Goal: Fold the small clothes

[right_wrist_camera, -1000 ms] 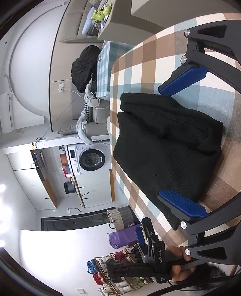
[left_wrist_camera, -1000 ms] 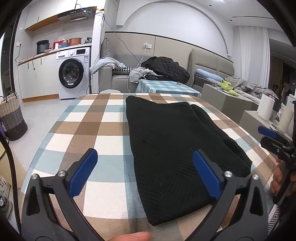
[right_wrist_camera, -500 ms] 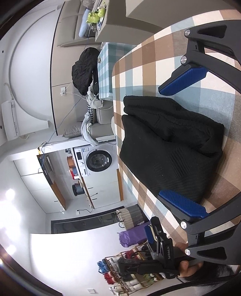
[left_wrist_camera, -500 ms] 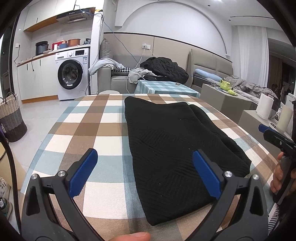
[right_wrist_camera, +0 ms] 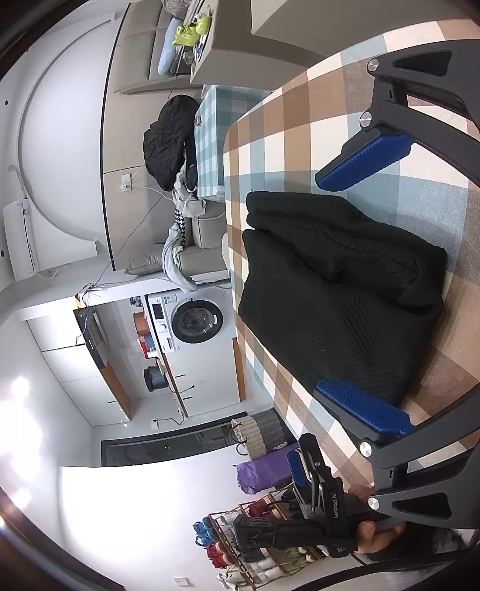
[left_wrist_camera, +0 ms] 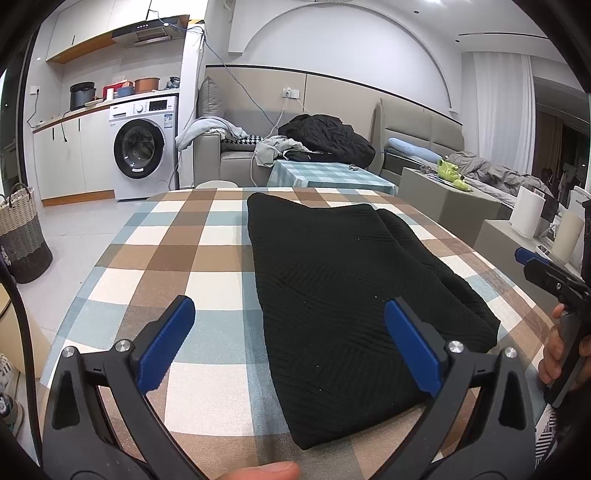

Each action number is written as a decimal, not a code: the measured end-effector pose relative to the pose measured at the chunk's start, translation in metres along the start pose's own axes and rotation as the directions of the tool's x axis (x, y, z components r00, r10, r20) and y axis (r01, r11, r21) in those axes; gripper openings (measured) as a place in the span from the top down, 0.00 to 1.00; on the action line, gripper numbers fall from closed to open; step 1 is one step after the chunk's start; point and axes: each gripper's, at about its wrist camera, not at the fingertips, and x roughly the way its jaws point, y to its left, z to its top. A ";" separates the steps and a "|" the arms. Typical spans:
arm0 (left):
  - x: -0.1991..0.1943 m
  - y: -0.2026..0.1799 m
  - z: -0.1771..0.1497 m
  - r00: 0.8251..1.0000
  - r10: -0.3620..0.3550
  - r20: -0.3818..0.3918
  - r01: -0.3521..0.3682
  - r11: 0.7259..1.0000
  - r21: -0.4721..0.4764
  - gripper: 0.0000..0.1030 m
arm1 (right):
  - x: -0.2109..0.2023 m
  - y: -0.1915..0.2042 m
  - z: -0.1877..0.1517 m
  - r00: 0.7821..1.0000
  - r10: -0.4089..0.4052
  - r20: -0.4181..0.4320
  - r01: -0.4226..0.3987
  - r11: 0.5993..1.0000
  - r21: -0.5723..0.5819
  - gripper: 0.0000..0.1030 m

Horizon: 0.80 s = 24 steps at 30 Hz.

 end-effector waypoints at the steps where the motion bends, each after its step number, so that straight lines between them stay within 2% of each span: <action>1: 0.000 0.000 0.000 1.000 0.001 0.000 -0.001 1.000 0.001 0.01 | 0.000 0.000 0.000 1.000 0.002 -0.001 -0.002 1.000 -0.002 0.00; 24: 0.000 -0.001 0.000 1.000 -0.001 0.001 0.001 1.000 0.000 0.01 | 0.001 0.001 0.000 1.000 0.001 -0.005 -0.001 1.000 0.002 0.00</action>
